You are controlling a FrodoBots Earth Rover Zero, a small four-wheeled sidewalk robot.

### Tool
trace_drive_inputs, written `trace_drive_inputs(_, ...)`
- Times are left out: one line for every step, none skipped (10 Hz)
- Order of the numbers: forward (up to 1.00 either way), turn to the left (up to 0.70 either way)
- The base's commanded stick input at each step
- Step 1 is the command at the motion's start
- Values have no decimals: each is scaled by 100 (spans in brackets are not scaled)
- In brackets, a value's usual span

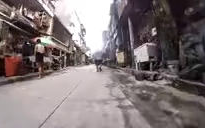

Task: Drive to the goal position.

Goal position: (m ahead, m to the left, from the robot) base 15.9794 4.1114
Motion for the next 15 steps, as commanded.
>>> trace_drive_inputs(100,0)
trace_drive_inputs(100,0)
trace_drive_inputs(100,0)
trace_drive_inputs(100,0)
trace_drive_inputs(100,0)
trace_drive_inputs(100,0)
trace_drive_inputs(100,0)
trace_drive_inputs(100,0)
trace_drive_inputs(100,0)
trace_drive_inputs(100,0)
trace_drive_inputs(100,0)
trace_drive_inputs(100,0)
trace_drive_inputs(100,5)
trace_drive_inputs(100,27)
trace_drive_inputs(100,27)
